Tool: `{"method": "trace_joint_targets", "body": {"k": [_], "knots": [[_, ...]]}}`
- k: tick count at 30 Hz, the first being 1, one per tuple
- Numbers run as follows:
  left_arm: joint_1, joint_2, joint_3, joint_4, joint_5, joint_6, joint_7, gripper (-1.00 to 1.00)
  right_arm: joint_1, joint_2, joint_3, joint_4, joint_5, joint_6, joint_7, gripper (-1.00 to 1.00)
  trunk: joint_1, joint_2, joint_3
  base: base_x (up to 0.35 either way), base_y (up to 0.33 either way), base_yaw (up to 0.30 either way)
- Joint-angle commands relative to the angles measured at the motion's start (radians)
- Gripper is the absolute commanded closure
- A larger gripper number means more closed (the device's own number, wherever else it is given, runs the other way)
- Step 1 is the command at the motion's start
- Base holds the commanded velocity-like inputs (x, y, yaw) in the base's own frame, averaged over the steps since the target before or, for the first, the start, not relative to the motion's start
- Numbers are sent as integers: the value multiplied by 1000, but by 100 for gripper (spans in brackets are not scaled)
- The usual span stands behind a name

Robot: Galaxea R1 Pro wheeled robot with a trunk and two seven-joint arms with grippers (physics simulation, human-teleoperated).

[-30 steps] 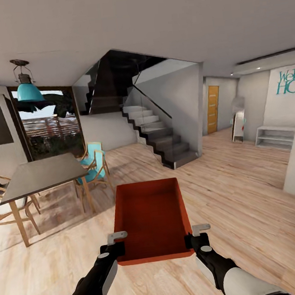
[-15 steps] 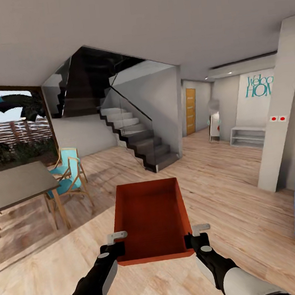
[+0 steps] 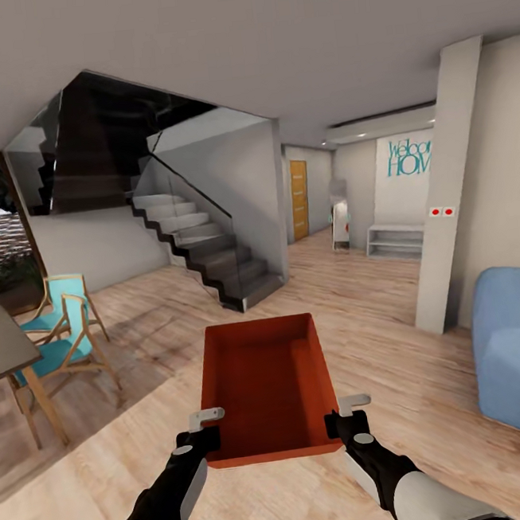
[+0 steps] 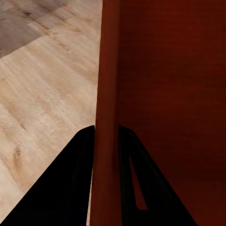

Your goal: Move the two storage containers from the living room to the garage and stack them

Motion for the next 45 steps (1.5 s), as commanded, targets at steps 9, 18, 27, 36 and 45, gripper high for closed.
{"method": "trace_joint_targets", "body": {"k": [9, 18, 27, 36, 45], "knots": [[0, 0, 0, -5, -12, -31, 12, 100, -1, 1, -38, 3, -30, -3, -81, 100, 1, -1, -1, 323, 0, -283], [0, 0, 0, -5, -12, -31, 12, 100, -1, 1, -38, 3, -30, -3, -81, 100, 1, -1, -1, 323, 0, -283], [0, 0, 1, -4, -12, -31, 12, 100, -1, 1, -38, 5, -31, -3, -81, 100, 1, -1, -1, 323, 0, -283], [0, 0, 1, -5, -12, -31, 12, 100, -1, 1, -38, 3, -29, -9, -82, 100, 1, -1, -1, 323, 0, -112], [0, 1, 0, -5, -12, -31, 12, 100, -1, 1, -38, 5, -30, -8, -83, 100, 1, -1, -1, 323, 0, -1]]}}
